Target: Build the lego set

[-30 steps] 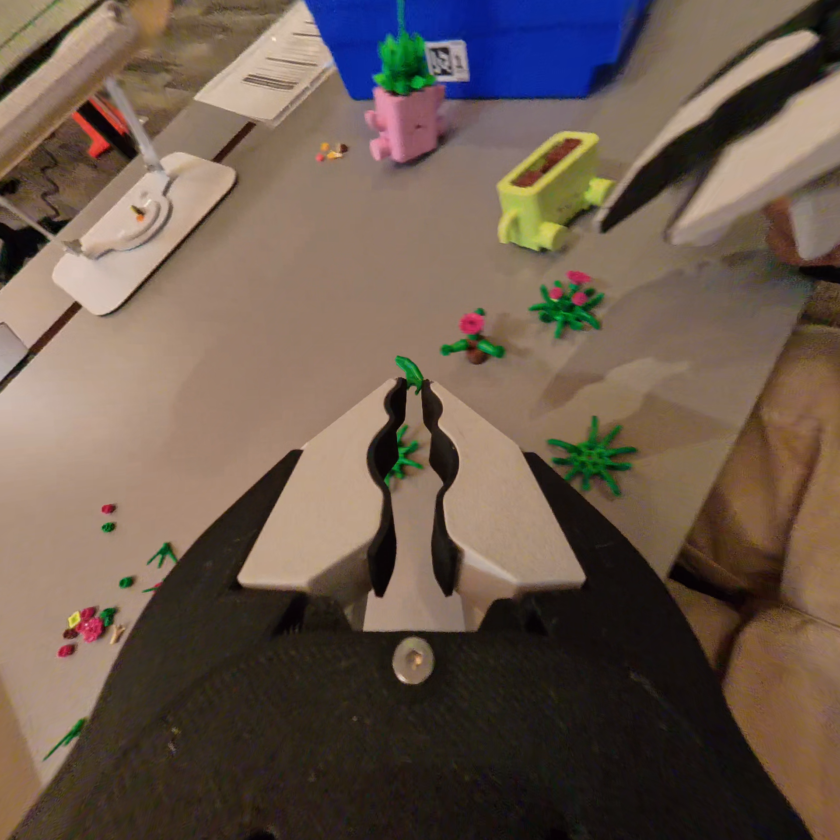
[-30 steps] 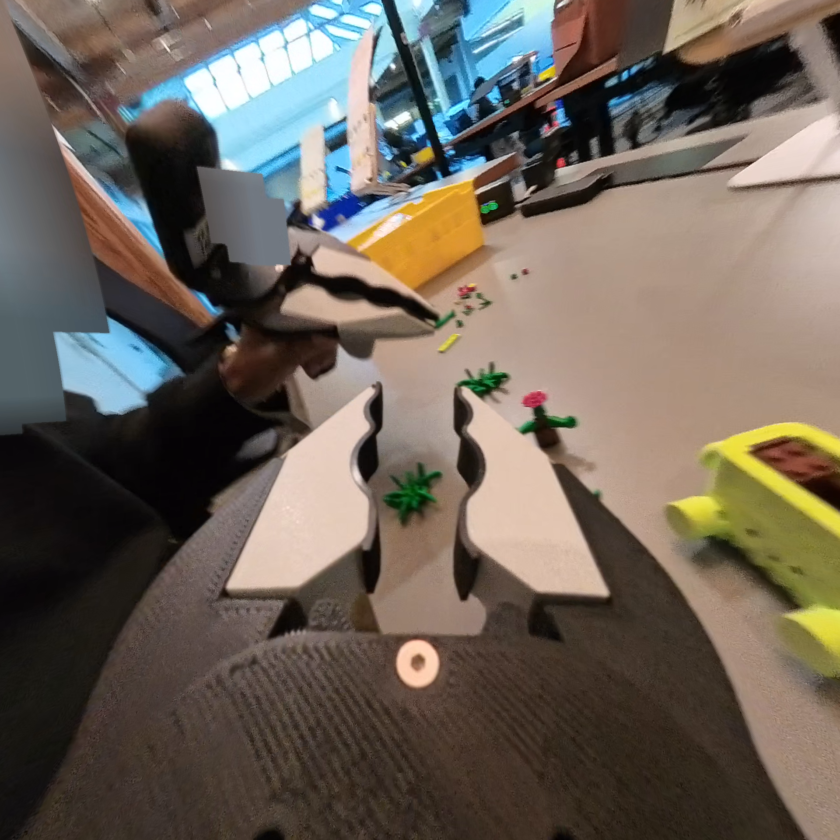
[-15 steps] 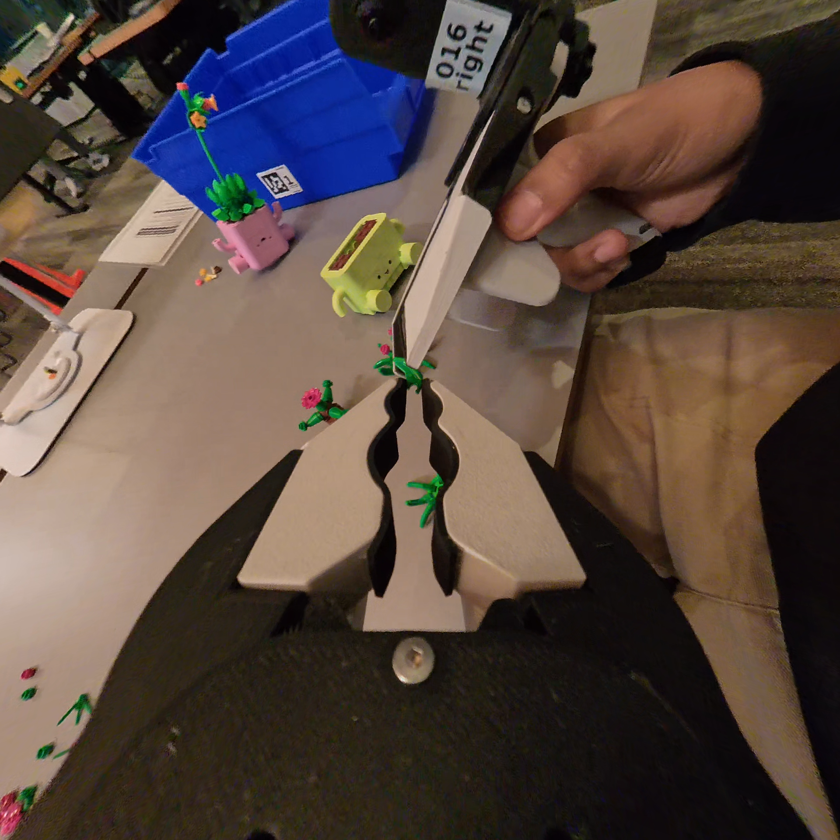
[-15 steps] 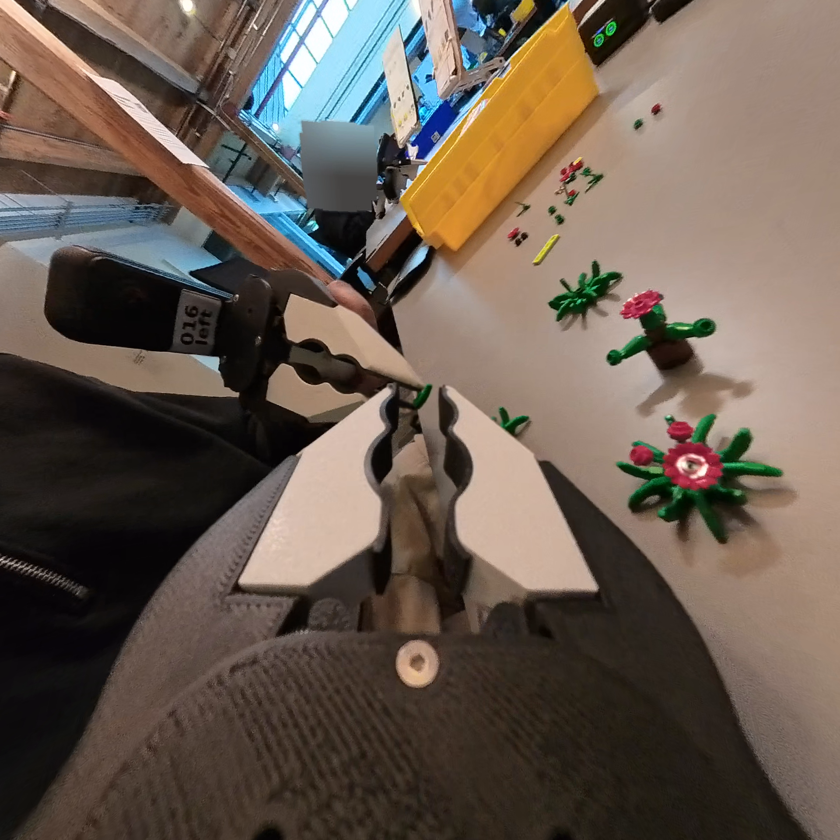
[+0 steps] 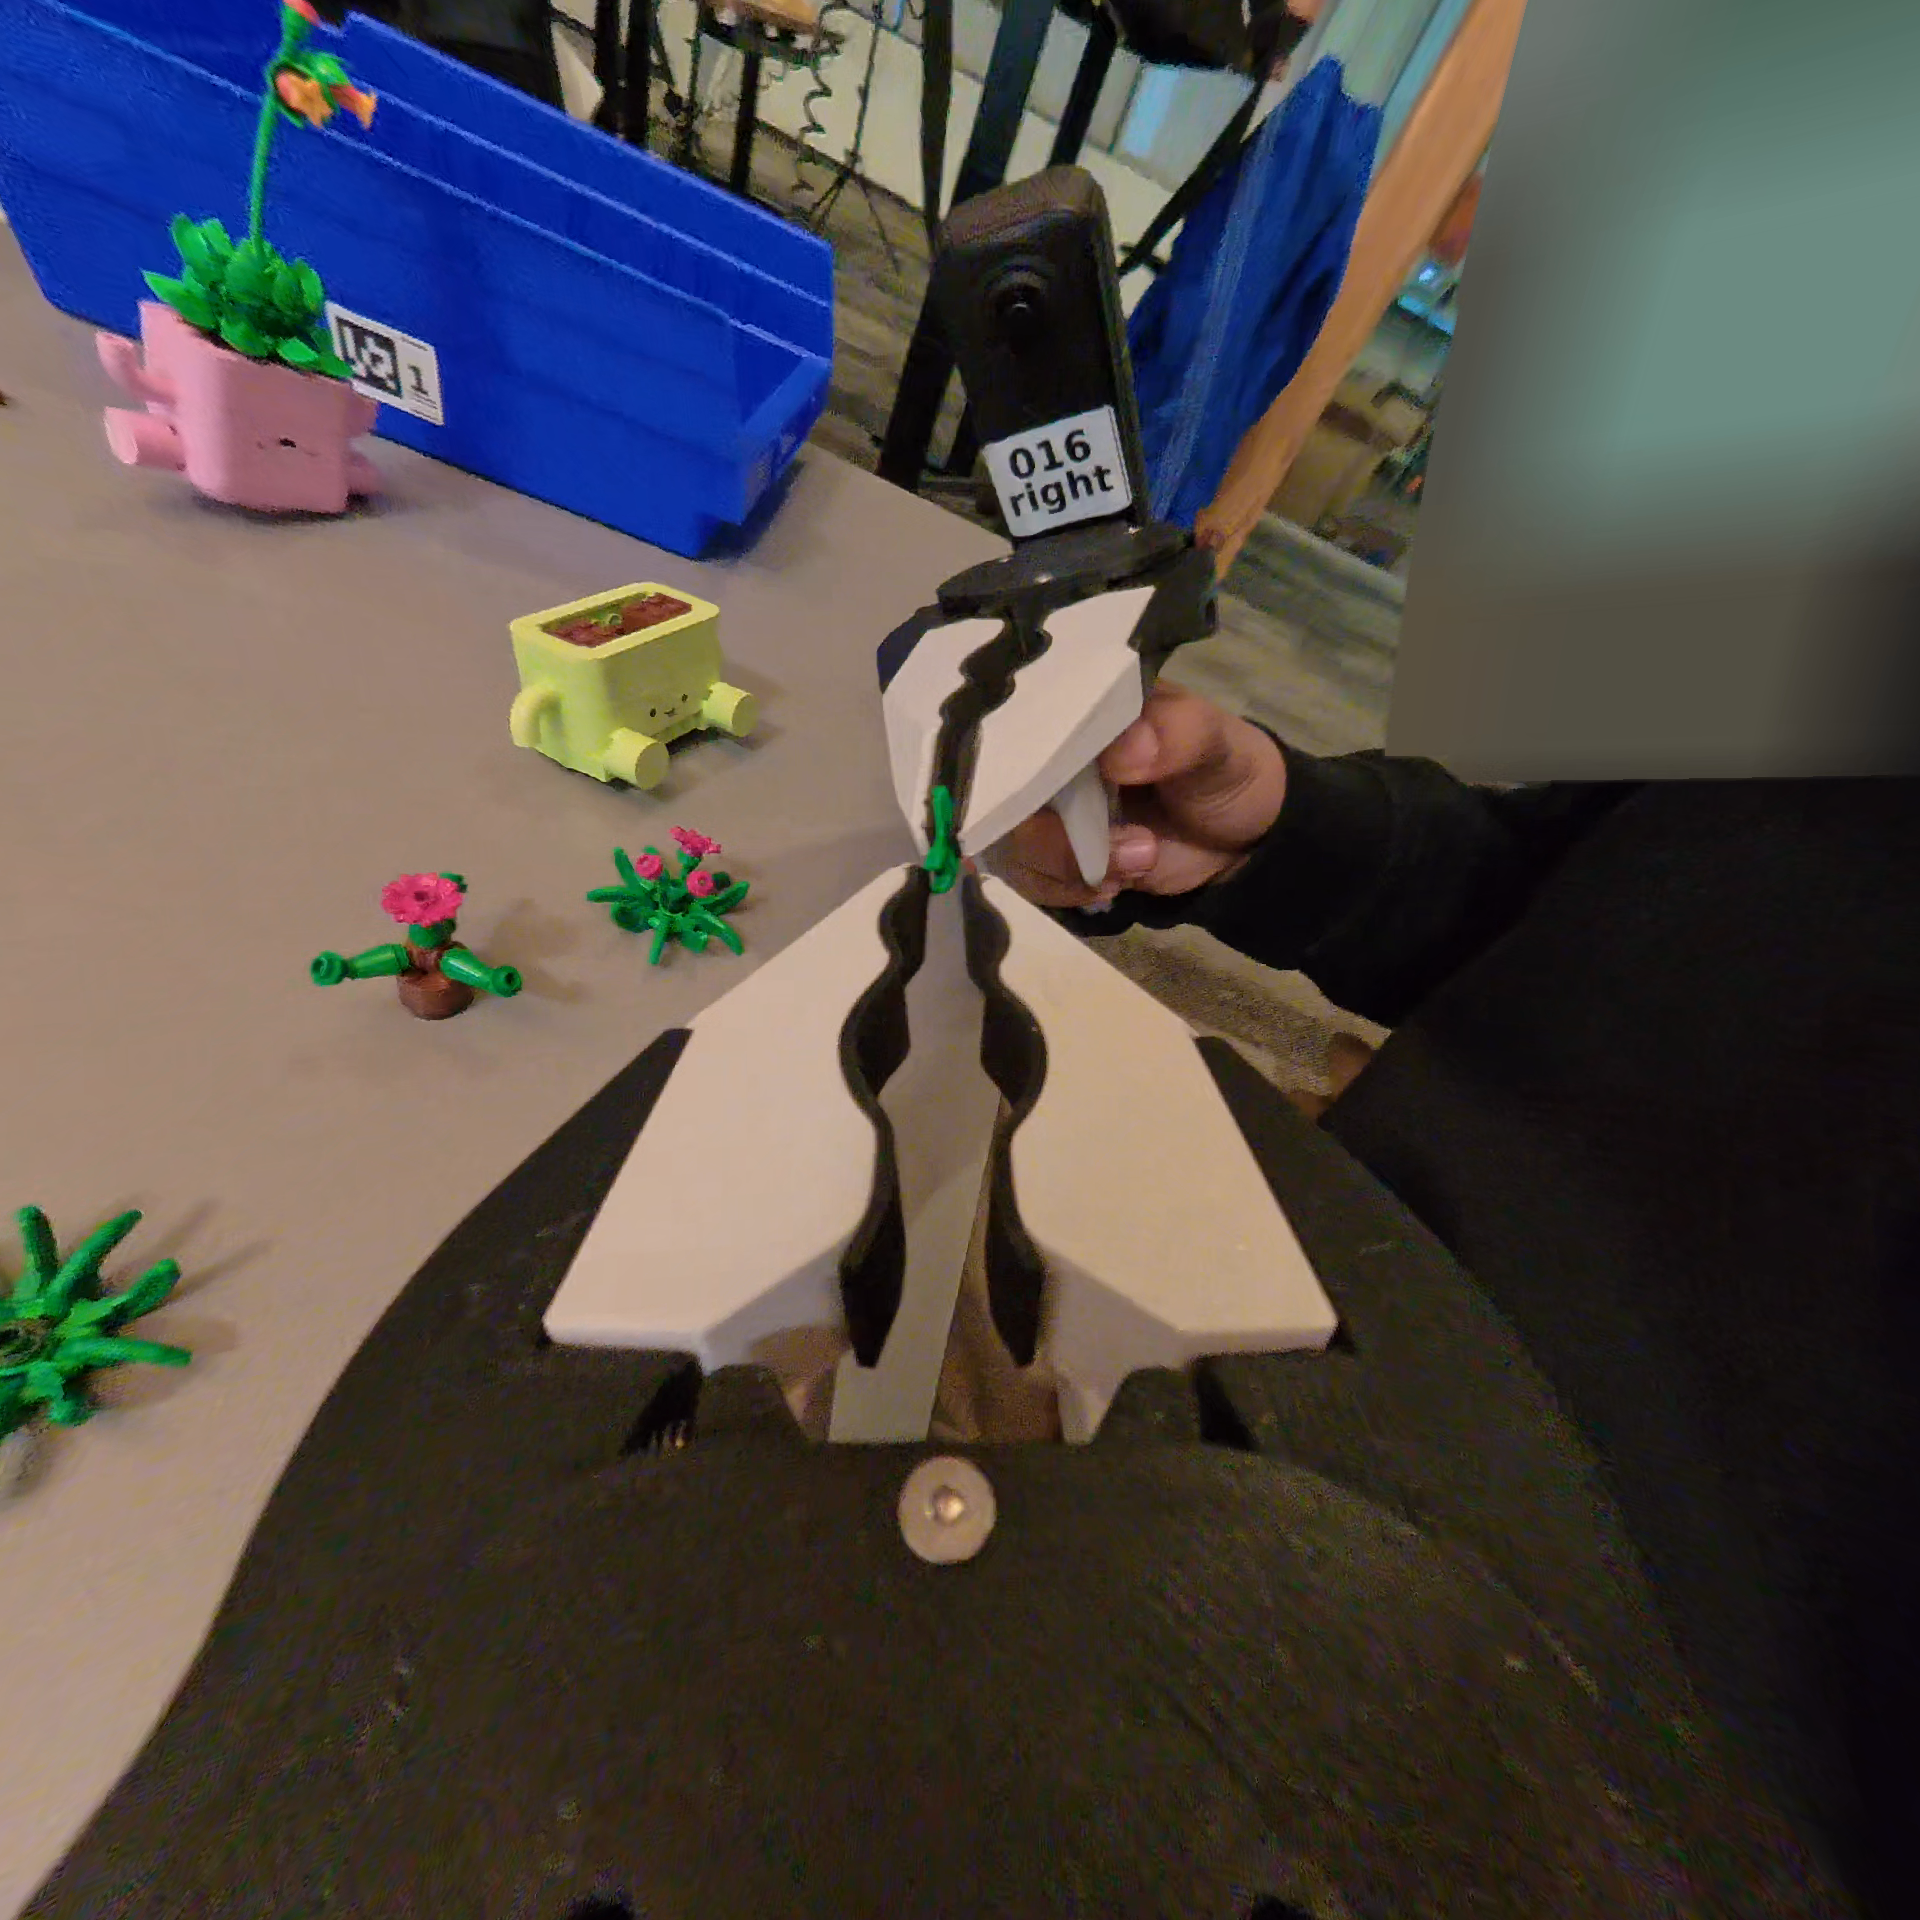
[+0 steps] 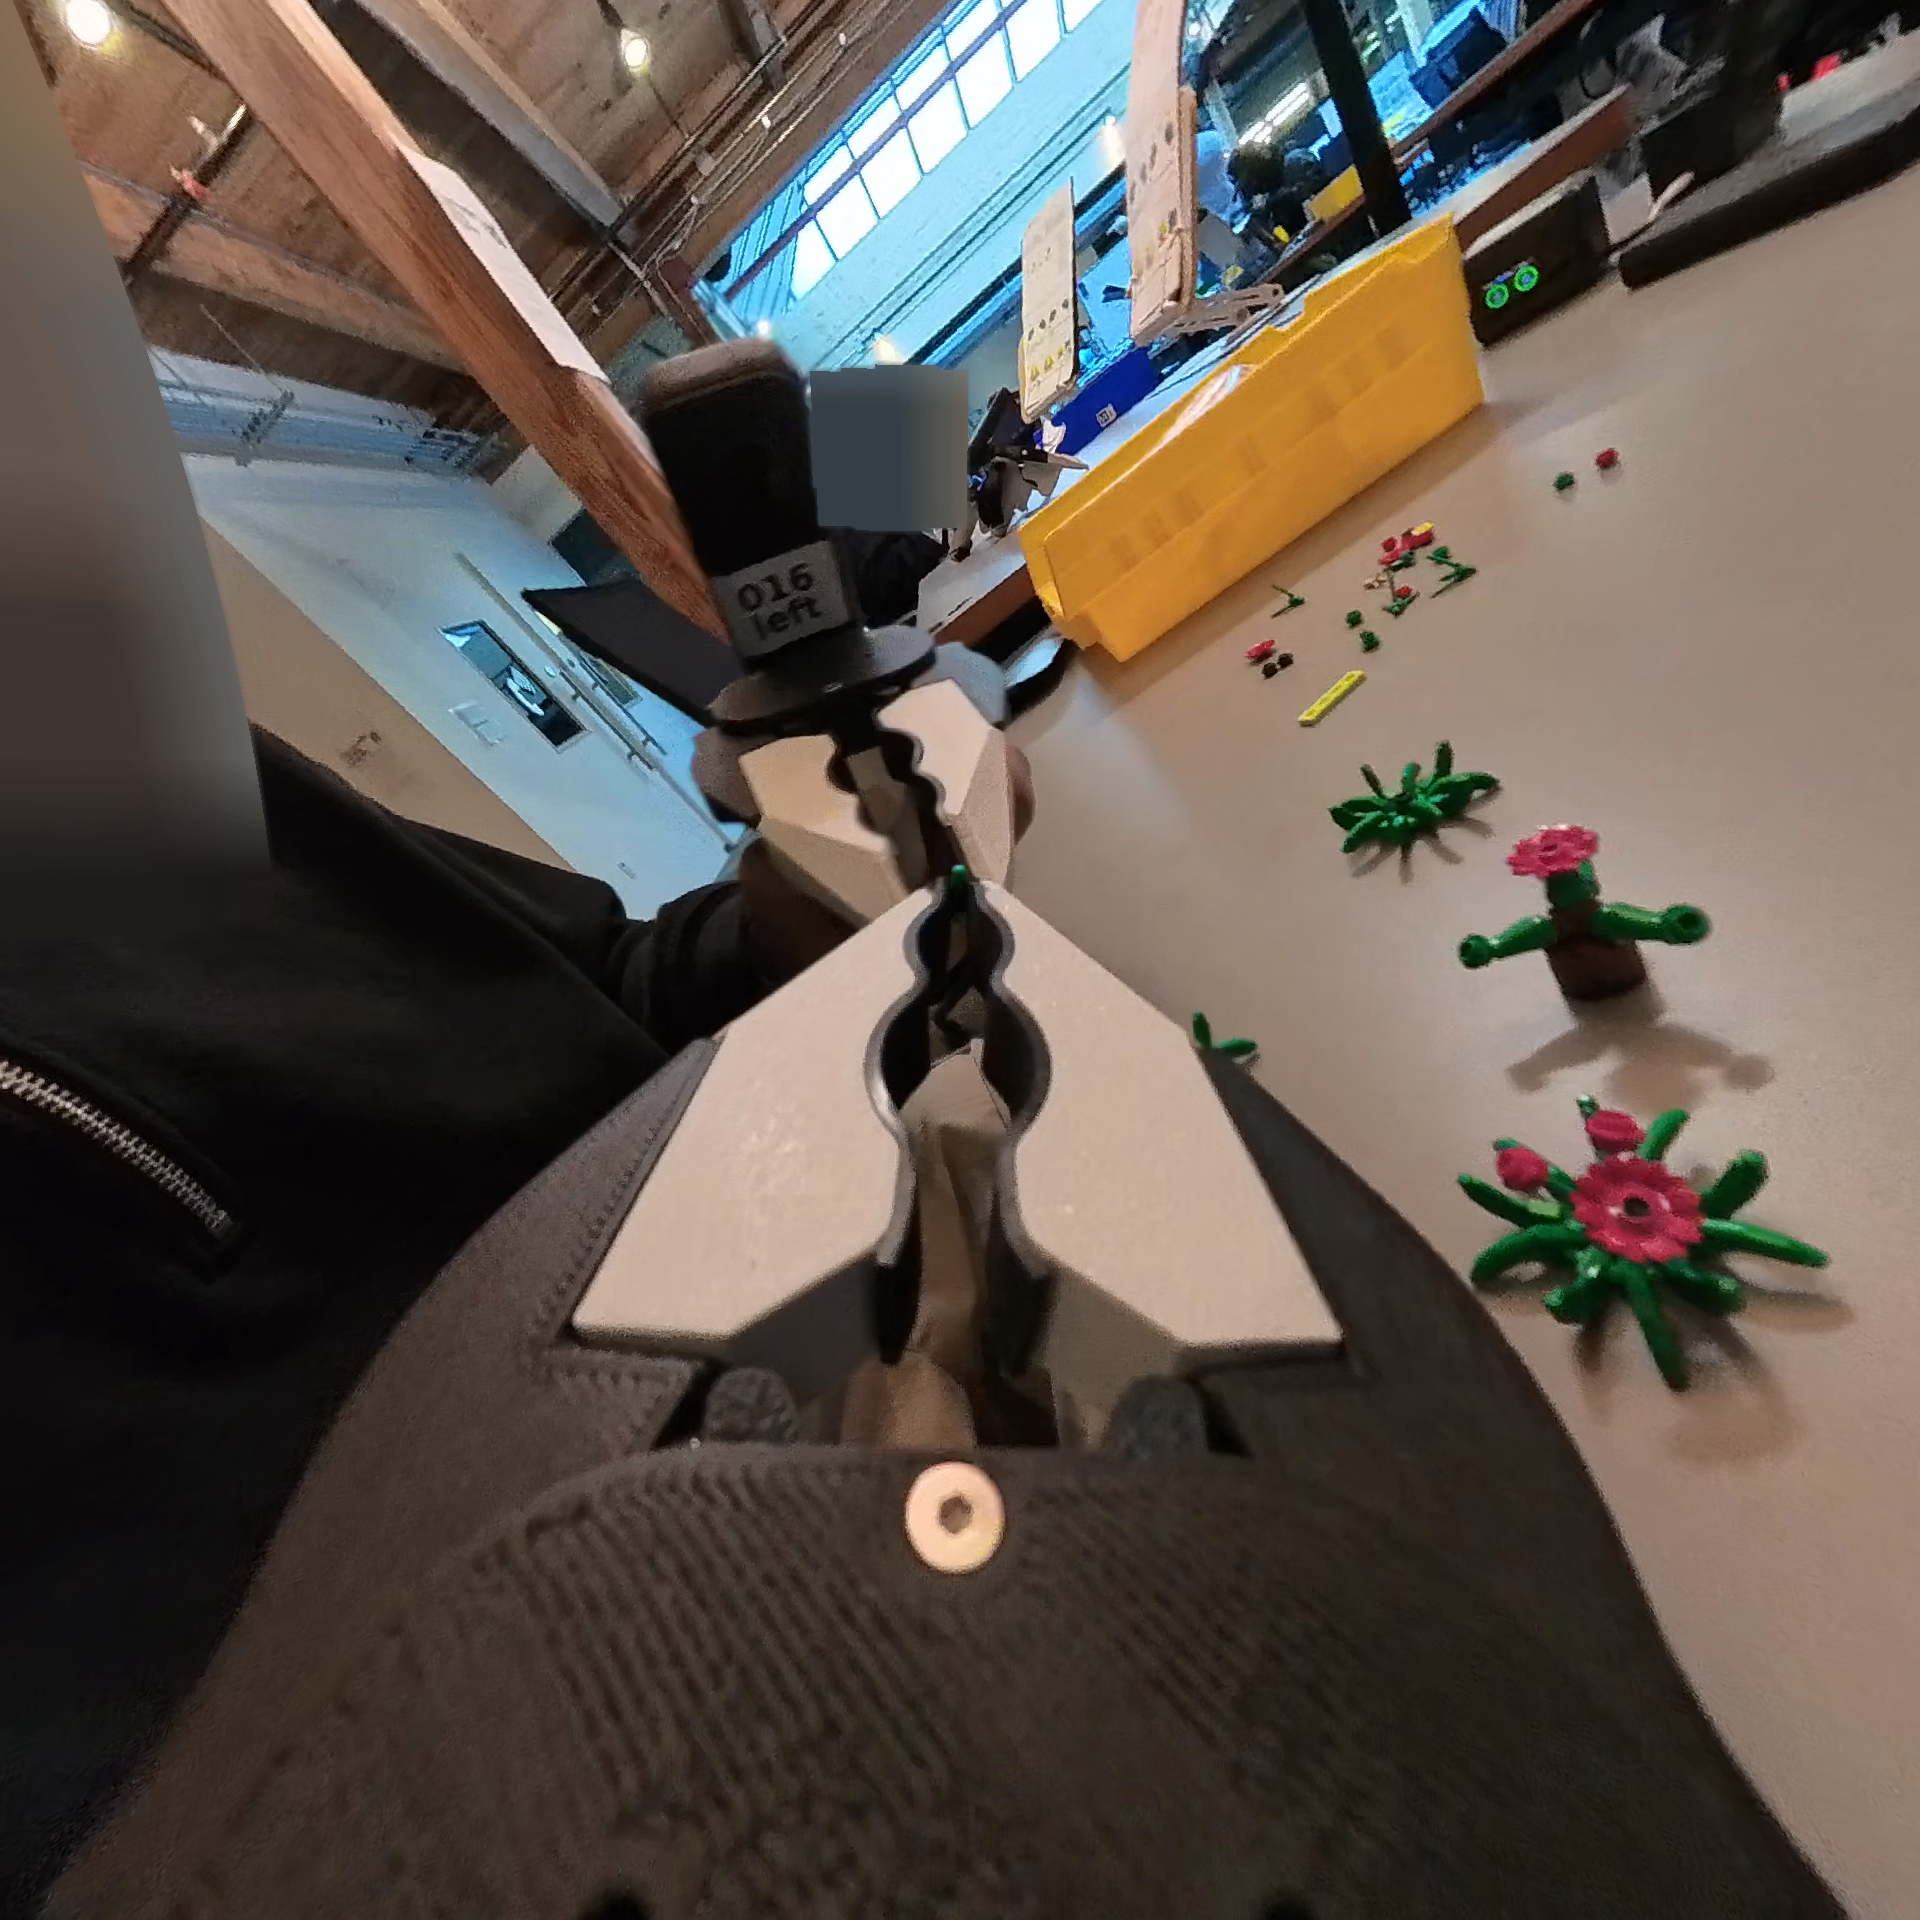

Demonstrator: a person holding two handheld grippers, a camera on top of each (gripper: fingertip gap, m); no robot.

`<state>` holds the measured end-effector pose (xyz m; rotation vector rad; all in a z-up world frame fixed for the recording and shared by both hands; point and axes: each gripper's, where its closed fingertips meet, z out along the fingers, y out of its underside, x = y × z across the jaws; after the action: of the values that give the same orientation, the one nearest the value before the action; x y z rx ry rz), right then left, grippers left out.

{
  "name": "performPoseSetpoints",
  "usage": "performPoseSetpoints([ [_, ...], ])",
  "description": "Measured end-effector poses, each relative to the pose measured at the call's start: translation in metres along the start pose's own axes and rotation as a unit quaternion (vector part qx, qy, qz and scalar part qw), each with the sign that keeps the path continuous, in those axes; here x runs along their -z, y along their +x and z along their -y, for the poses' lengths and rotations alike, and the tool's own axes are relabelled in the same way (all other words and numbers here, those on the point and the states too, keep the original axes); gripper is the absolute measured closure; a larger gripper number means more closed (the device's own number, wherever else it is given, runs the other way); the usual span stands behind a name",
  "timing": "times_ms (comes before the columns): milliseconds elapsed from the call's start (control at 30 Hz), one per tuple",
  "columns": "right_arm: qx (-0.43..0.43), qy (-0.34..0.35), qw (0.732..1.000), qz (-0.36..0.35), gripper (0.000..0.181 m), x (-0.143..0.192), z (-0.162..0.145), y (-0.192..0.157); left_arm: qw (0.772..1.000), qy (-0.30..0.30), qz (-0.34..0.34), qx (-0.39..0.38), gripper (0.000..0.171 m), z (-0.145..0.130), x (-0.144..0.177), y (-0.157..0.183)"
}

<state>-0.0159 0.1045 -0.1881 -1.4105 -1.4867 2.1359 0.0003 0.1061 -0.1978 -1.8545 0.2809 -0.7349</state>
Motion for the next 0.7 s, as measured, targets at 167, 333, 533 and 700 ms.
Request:
performPoseSetpoints([
  [167, 0.028, -0.018, 0.999, -0.001, 0.181, -0.003, -0.004, -0.004, 1.000, -0.002, -0.023, 0.013, 0.170, -0.001, 0.004, 0.002],
  [333, 0.079, -0.070, 0.994, -0.022, 0.180, -0.002, -0.015, -0.003, 0.999, -0.027, -0.020, -0.005, 0.171, -0.007, 0.005, 0.003],
  [533, 0.131, -0.083, 0.985, -0.070, 0.180, 0.001, -0.014, 0.005, 1.000, -0.017, 0.026, -0.003, 0.167, -0.004, 0.015, -0.012],
  [700, 0.183, -0.164, 0.959, -0.142, 0.181, 0.003, -0.032, 0.031, 0.988, -0.110, 0.101, 0.030, 0.164, -0.039, 0.033, -0.028],
])
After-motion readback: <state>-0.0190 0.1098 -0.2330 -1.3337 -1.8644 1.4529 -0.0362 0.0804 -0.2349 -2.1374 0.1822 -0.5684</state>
